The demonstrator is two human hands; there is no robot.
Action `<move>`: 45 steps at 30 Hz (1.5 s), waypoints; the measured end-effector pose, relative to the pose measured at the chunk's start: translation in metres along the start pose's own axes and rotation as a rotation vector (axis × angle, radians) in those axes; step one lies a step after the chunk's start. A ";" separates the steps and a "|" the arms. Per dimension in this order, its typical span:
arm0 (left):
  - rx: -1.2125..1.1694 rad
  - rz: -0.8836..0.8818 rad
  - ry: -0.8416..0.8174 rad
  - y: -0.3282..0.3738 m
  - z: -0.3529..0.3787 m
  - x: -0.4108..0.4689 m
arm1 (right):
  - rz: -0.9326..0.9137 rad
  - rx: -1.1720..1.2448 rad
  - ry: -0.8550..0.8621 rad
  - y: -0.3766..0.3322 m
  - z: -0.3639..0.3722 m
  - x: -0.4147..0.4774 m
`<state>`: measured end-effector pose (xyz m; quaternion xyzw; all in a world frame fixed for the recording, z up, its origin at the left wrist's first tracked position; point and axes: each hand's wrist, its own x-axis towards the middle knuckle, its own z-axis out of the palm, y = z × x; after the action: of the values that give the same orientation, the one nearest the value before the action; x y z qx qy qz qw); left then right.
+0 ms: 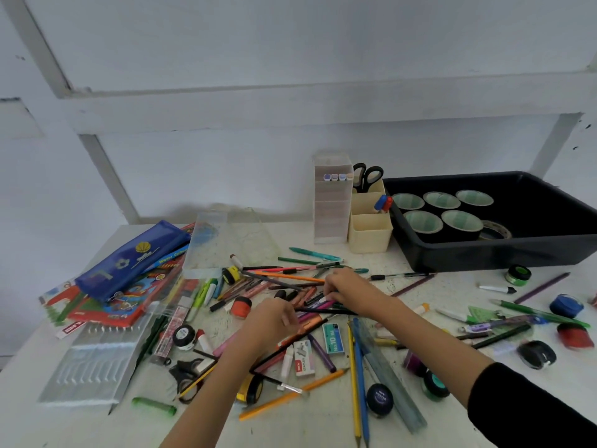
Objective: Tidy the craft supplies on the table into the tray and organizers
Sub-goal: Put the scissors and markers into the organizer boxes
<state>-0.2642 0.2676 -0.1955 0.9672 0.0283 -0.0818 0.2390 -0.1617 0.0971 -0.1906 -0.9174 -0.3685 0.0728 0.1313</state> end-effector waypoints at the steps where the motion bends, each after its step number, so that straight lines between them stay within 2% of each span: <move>1: 0.013 -0.001 0.002 -0.001 0.000 -0.001 | 0.002 -0.018 -0.009 -0.001 0.000 0.000; 5: 0.071 -0.023 -0.024 -0.005 0.001 -0.003 | 0.025 -0.126 -0.047 -0.007 -0.003 0.000; 9: 0.080 -0.017 0.021 -0.004 0.002 -0.008 | 0.001 -0.075 -0.020 -0.009 -0.007 -0.003; 12: 0.015 0.017 0.065 -0.002 -0.004 -0.014 | -0.050 -0.059 -0.064 -0.004 -0.012 -0.006; 16: -0.205 0.043 0.151 0.002 -0.024 -0.018 | -0.046 0.035 -0.086 0.008 -0.028 -0.009; 18: -0.325 0.054 0.158 0.007 -0.039 -0.016 | -0.011 0.178 -0.034 0.011 -0.043 -0.011; 21: -0.379 0.103 0.216 0.017 -0.063 -0.011 | 0.045 0.499 0.059 0.014 -0.066 -0.013; 25: -0.358 0.180 0.427 0.032 -0.091 0.001 | 0.065 1.050 0.346 0.008 -0.096 -0.006; 27: -0.394 0.194 0.519 0.037 -0.100 0.009 | 0.038 1.181 0.508 0.003 -0.113 0.001; 31: -0.498 0.178 0.664 0.045 -0.112 0.030 | -0.035 1.010 0.802 -0.006 -0.147 0.019; 34: -0.536 0.210 0.751 0.053 -0.116 0.043 | -0.095 0.914 0.910 -0.008 -0.163 0.039; 39: -0.554 0.250 0.793 0.064 -0.118 0.065 | -0.108 0.812 0.873 0.001 -0.159 0.076; 45: -0.543 0.281 0.810 0.064 -0.116 0.091 | -0.087 0.521 0.781 0.020 -0.131 0.102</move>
<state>-0.1522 0.2664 -0.0804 0.8188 0.0086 0.3432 0.4602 -0.0450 0.1296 -0.0748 -0.7964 -0.2990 -0.1934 0.4888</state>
